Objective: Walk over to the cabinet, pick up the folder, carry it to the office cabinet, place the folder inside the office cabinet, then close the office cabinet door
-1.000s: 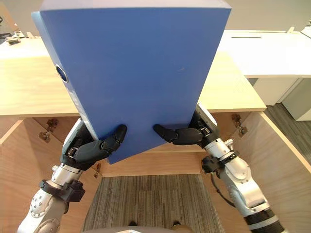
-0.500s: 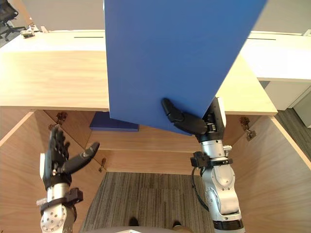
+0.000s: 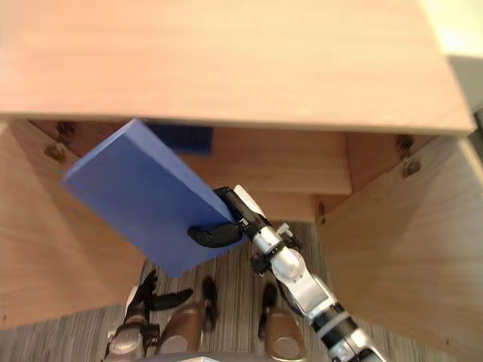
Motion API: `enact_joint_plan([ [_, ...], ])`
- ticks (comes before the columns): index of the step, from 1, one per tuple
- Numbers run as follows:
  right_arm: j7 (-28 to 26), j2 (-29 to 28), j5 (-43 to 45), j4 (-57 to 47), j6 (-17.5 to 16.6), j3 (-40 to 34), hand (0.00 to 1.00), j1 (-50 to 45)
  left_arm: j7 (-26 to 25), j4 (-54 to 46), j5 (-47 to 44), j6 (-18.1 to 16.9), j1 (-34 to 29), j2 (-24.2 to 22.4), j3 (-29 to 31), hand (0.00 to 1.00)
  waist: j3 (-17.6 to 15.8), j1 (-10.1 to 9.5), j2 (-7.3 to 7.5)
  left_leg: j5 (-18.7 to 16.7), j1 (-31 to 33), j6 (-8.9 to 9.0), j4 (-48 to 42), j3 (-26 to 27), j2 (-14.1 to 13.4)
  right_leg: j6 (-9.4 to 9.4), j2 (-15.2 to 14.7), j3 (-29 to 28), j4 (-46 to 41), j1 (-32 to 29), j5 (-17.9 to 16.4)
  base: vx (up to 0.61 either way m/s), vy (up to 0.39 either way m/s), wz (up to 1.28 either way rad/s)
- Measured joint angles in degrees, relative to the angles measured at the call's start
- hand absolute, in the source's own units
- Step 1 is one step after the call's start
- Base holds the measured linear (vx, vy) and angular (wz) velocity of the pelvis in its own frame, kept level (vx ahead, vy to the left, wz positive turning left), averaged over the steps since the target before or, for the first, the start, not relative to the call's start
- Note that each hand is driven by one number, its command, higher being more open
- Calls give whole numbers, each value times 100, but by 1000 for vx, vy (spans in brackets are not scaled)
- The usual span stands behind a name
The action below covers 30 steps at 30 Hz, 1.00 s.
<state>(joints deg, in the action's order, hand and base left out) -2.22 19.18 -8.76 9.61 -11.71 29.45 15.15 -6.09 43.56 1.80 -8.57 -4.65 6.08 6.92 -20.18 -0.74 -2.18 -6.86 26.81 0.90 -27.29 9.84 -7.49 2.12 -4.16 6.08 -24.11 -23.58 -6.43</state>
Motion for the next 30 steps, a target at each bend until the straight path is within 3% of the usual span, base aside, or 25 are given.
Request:
enact_joint_plan([
  [2, 45, -15, -24, 69, 54, -145, 0, 196, -9, -20, -86, -44, 256, 42, 7, 100, -322, -3, -49, -150, 580, -57, -604, -3, -34, 6, -77, -75, -756, -680, -244, -187, 3, -7],
  [5, 141, -185, 341, 90, 267, -466, 0, 594, -10, -188, -186, -113, 598, 19, -8, 100, -489, -32, -145, -402, 1528, -76, -1440, -48, -146, 19, -129, -138, -1656, -1674, -502, -185, 18, -7],
  [7, 209, -365, 867, 88, 281, -796, 0, 959, -11, -436, -188, -119, 768, 17, 1, 100, -524, -32, -174, -509, 2145, -105, -1937, -109, -189, 26, -169, -145, -2198, -2293, -665, -175, -7, 1],
  [9, 589, -563, 2105, 87, 277, -1402, 0, 1736, -14, -851, -320, -143, 1030, -42, 15, 100, -536, -150, -183, -635, 3056, -130, -2583, -171, -270, 20, -200, -183, -2901, -3211, -854, -155, -33, 2],
  [15, 1400, -626, 4071, 365, 61, -2592, 0, 3372, -30, -1631, -538, -195, 1196, -282, -26, 100, -645, -303, -191, -678, 3979, -162, -3188, -282, -262, -62, -317, -160, -3638, -4123, -1011, -71, -54, 9],
  [24, 2258, -701, 5997, 1560, -368, -3541, 0, 4738, -363, -1878, -995, -250, 1245, -320, -115, 100, -645, -468, -192, -671, 4362, -166, -3285, -378, -257, -105, -352, -67, -3774, -4459, -1089, -31, -46, 3],
  [25, 2290, -728, 6151, 1566, -410, -3599, 100, 4811, -381, -1882, -1011, -251, 1247, -320, -118, 100, -645, -468, -192, -670, 4372, -163, -3283, -390, -251, -108, -358, -51, -3772, -4460, -1094, -23, -27, 7],
  [30, 2615, -858, 6984, 1905, -671, -4069, 100, 5518, -543, -1882, -1086, -240, 1309, -313, -269, 100, -642, -531, -195, -599, 4406, -122, -3154, -451, -166, -125, -423, 39, -3716, -4461, -1121, -21, -30, 11],
])
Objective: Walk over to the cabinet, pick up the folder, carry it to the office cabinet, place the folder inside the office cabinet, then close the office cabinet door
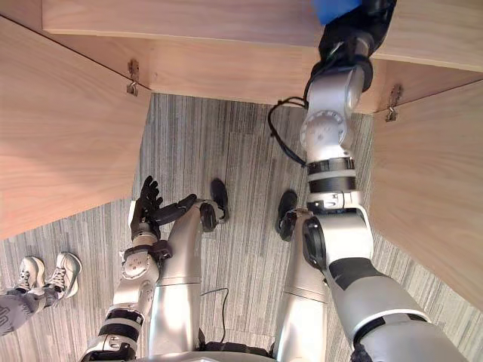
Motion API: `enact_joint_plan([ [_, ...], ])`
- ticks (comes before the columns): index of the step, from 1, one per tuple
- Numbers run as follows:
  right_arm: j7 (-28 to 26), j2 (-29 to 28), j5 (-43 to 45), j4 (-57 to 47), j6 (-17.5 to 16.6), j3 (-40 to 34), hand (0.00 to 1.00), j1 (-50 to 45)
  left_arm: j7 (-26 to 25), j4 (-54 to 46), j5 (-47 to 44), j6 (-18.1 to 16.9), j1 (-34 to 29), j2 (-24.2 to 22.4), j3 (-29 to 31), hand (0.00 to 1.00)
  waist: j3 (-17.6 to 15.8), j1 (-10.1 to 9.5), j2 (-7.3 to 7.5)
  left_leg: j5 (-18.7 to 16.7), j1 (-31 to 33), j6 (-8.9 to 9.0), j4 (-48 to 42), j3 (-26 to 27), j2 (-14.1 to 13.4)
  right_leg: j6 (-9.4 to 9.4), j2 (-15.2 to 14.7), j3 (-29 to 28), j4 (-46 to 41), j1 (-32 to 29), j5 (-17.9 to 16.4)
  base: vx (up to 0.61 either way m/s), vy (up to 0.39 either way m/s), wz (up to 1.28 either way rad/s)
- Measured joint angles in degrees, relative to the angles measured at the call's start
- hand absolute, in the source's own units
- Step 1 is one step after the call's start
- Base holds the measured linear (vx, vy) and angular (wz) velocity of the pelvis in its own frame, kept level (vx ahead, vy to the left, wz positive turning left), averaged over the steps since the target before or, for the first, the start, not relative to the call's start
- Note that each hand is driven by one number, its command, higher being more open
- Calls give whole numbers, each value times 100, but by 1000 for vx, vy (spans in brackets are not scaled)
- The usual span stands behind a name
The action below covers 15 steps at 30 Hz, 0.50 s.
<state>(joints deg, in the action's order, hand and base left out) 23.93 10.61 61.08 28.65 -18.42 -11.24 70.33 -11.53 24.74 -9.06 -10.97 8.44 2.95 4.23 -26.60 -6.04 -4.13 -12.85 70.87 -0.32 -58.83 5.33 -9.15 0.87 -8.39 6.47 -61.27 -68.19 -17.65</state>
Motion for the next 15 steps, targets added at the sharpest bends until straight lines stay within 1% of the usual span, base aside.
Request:
enact_joint_plan([
  [4, 121, -65, 232, 30, -101, -96, 100, 241, -89, 16, -1, 20, 64, -4, -135, 100, 10, -87, -9, 66, -1, 37, 115, -36, 42, -23, -35, 59, 47, 4, -12, -13, -40, 9],
  [7, 175, -100, 283, 30, -128, -103, 100, 296, -99, 16, -4, 19, 72, -10, -191, 100, 20, -91, -15, 139, -4, 56, 213, -88, 97, -48, -84, 127, 75, 23, -27, -19, -35, 15],
  [10, 282, -200, 282, 30, -164, -101, 100, 295, -110, 37, -43, 20, 74, -23, -191, 100, 21, -91, -14, 159, -49, 79, 244, -142, 103, -70, -86, 188, 98, 101, -39, -33, -29, 7],
  [15, 305, -222, 214, 4, -210, -45, 100, 295, -118, 47, -54, 48, 75, -46, -188, 100, 40, -86, -11, 160, -95, 83, 260, -145, 100, -72, -82, 196, 127, 157, -39, -30, -11, 1],
])
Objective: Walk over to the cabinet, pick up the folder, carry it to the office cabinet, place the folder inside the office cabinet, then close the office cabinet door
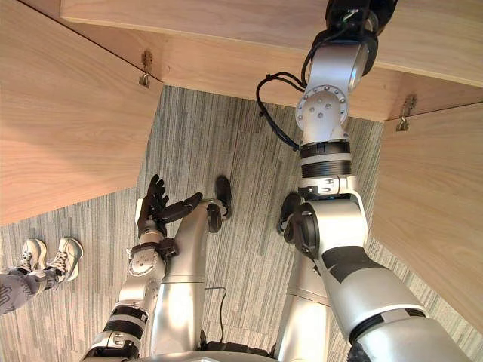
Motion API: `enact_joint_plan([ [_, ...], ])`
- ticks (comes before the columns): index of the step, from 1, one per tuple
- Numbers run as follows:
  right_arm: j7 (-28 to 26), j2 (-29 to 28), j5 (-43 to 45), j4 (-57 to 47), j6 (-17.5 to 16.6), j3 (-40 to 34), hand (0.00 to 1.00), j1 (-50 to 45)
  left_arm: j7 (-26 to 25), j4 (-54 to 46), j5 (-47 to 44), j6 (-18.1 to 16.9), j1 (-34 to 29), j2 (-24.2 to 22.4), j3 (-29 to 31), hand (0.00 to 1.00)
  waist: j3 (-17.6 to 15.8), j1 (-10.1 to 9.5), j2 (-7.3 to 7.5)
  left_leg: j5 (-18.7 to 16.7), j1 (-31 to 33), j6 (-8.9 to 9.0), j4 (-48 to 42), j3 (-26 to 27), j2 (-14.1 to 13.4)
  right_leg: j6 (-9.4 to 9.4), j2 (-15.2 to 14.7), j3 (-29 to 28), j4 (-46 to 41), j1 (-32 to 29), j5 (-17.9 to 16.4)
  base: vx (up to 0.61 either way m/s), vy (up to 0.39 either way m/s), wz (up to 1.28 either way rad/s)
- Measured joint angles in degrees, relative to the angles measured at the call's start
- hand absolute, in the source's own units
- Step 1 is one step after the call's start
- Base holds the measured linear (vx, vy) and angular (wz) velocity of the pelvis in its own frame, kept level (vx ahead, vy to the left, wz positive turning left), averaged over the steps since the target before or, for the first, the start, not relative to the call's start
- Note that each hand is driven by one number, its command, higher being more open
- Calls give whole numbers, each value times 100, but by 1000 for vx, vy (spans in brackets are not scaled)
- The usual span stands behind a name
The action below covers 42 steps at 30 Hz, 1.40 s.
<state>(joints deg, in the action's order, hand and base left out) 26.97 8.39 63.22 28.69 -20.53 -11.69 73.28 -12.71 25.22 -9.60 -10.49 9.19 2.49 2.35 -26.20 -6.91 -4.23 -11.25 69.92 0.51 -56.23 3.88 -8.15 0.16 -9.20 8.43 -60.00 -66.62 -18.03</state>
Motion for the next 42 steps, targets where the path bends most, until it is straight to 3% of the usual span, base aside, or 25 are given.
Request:
enact_joint_plan([
  [4, 9, 35, -334, -4, 90, 381, 100, -47, -73, 23, -3, 12, 25, 26, 18, 100, 0, 47, 0, -1, -16, -1, -9, 20, -57, -7, 38, 18, 42, 39, 9, -18, -6, -3],
  [8, -179, 256, -974, -261, 492, 1260, 100, -427, -77, 47, -56, 19, 31, 89, 28, 100, 15, 171, 24, -7, -73, -9, 21, 94, -140, -6, 94, 3, 123, 86, 41, -25, -10, -8],
  [13, -892, 1012, -2731, -312, 1152, 2153, 100, -1154, -29, 191, -56, -74, 45, 111, 51, 100, 19, 361, 31, -19, -169, -29, 54, 147, -210, 16, 155, -19, 247, 190, 110, -28, -1, -8],
  [18, -1378, 1684, -4174, -404, 1201, 2473, 100, -1690, 147, 406, -49, -149, 43, 230, 51, 100, 59, 467, 108, -14, -297, -38, 194, 244, -249, 42, 189, -72, 424, 270, 199, -26, -4, -9],
  [19, -1472, 1867, -4537, -437, 1196, 2584, 0, -1765, 184, 451, -49, -166, 43, 271, 50, 100, 69, 492, 127, -14, -319, -39, 210, 260, -258, 46, 197, -77, 456, 292, 209, -22, -10, -7],
  [23, -1719, 2218, -5964, -447, 1254, 2846, 0, -1871, 259, 641, -48, -199, 49, 324, 50, 100, 111, 520, 208, -13, -471, -40, 330, 320, -272, 53, 210, -95, 568, 415, 226, -6, -5, -2],
  [26, -1769, 2334, -6511, -473, 1221, 2885, 0, -1987, 336, 697, -41, -190, 48, 327, 47, 100, 127, 489, 239, -13, -560, -40, 409, 329, -270, 55, 212, -78, 658, 514, 227, 0, 0, 0],
  [33, -2130, 2987, -6458, -538, 1149, 3029, 0, -2044, 497, 703, -25, -197, 49, 375, 6, 100, 146, 464, 274, -12, -570, -41, 503, 338, -271, 56, 212, -31, 768, 556, 227, 0, 0, 0],
  [42, -2243, 2988, -6418, -552, 1160, 3134, 0, -2183, 550, 723, 60, -198, 53, 371, 4, 100, 146, 439, 274, -12, -601, -41, 565, 376, -276, 56, 212, -32, 810, 556, 227, -11, -3, 0],
])
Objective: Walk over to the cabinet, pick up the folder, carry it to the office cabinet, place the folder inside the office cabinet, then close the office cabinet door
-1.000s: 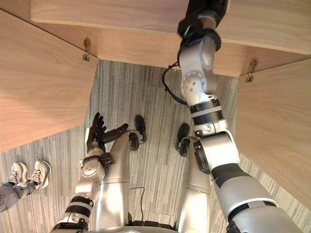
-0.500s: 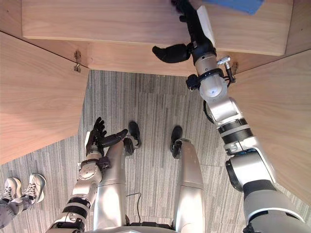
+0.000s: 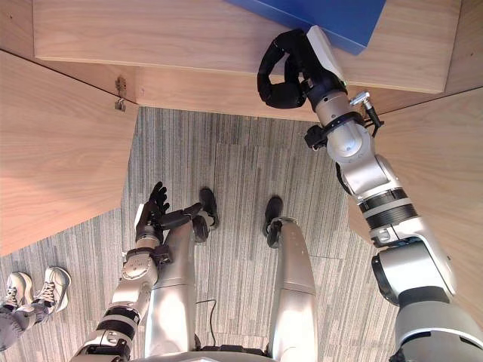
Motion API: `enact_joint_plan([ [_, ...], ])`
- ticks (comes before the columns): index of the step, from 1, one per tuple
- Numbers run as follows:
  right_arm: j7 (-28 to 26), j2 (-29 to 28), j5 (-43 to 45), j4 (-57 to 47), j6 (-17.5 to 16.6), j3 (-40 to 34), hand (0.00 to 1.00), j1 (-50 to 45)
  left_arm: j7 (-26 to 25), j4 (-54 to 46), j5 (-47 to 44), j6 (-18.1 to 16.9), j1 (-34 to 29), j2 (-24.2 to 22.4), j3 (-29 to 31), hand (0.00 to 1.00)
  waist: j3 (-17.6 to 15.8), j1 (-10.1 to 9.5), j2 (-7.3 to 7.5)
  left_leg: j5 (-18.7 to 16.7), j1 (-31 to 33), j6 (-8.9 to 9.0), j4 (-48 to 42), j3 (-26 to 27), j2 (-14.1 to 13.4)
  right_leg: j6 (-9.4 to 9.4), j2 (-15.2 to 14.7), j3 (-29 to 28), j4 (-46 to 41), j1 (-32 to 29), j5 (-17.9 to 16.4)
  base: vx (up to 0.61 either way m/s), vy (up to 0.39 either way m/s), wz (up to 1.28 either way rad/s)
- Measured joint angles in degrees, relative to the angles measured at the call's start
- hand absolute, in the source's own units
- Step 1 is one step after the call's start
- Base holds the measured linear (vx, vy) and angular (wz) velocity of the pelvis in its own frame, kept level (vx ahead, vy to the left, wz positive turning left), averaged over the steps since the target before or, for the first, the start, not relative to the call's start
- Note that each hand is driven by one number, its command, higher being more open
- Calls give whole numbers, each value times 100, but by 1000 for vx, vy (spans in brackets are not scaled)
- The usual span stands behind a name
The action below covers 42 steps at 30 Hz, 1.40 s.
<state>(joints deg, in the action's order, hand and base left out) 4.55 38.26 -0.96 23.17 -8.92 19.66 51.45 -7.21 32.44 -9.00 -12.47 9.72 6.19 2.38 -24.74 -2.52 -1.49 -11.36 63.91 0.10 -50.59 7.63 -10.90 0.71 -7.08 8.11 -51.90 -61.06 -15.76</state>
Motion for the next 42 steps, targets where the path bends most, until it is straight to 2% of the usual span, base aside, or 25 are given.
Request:
enact_joint_plan([
  [5, 540, -470, -568, 283, 169, -49, 0, 256, -37, 97, -2, -17, 61, 6, 23, 100, 0, 18, 0, 2, 1, -1, 22, 9, 1, 0, 0, -1, 19, -9, 0, -21, -5, 0],
  [10, 976, -1038, -1232, 824, 458, -209, 0, 1021, -179, 109, -12, -52, 124, -19, 149, 100, 0, 16, 0, 9, 137, -6, 39, 8, 5, -1, -1, 8, 30, -146, 1, -6, -2, 0],
  [15, 1098, -1372, -1227, 1498, 600, -377, 0, 1740, -258, 125, -122, -61, 167, -70, 257, 100, 0, 7, -1, 13, 202, -4, 53, 0, 12, -1, -8, 24, 35, -203, 1, 0, 0, 0],
  [21, 1411, -1568, -1215, 1906, 646, -429, 0, 2024, -402, 137, -243, -82, 223, -116, 269, 100, 0, 40, -1, 143, 260, 2, 173, -63, 108, -14, -98, 102, 51, -243, 11, -30, 1, 11],
  [27, 1486, -1582, -659, 2017, 677, -662, 0, 2231, -412, 105, -344, -174, 342, -157, 286, 100, 1, 34, -1, 318, 460, -15, 187, -152, 167, -51, -163, 190, -15, -409, 105, -52, 1, 9],
  [29, 1502, -1584, -287, 1632, 816, -812, 0, 2002, -407, 113, -343, -170, 349, -200, 354, 100, 0, 29, -1, 318, 453, -16, 157, -166, 163, -48, -163, 205, -25, -379, 111, -46, 7, 2],
  [32, 1686, -1609, 12, 218, 869, -1107, 0, 898, -412, 232, -341, -66, 366, -253, 513, 100, -1, 54, 1, 297, 255, -44, 136, -154, 143, -45, -152, 223, 26, -143, 119, 0, 0, 0],
  [34, 1626, -1851, 136, -781, 810, -1130, 0, -536, -404, 637, -321, 101, 302, -290, 502, 100, 0, 106, 17, 216, -455, -93, 300, 16, 70, -32, -112, 218, 284, 581, 119, 14, -3, -4],
  [35, 1592, -1979, 135, -984, 766, -1123, 0, -926, -400, 688, -307, 131, 220, -316, 502, 100, 9, 121, 33, 163, -692, -83, 357, 52, 43, -20, -78, 202, 385, 812, 116, 24, -20, -23],
  [36, 1504, -2210, 132, -1305, 644, -1030, 100, -1666, -390, 715, -230, 158, 8, -350, 503, 100, 40, 160, 87, 89, -1129, -67, 487, 134, -20, 9, -4, 170, 624, 1233, 131, 28, -16, -36],
  [38, 1293, -2554, 99, -1696, 467, -757, 100, -2919, -384, 855, -85, 185, -269, -308, 503, 100, 230, 220, 252, -2, -1788, -14, 813, 316, -87, 45, 48, 162, 1063, 1837, 155, 50, -3, -42],
  [42, 772, -3113, -160, -1487, 353, -489, 100, -4693, -299, 1252, 95, 240, -632, -282, 459, 100, 554, 273, 466, 65, -3023, 43, 1556, 679, -183, 90, 207, 102, 2102, 3004, 549, 123, 37, -38],
])
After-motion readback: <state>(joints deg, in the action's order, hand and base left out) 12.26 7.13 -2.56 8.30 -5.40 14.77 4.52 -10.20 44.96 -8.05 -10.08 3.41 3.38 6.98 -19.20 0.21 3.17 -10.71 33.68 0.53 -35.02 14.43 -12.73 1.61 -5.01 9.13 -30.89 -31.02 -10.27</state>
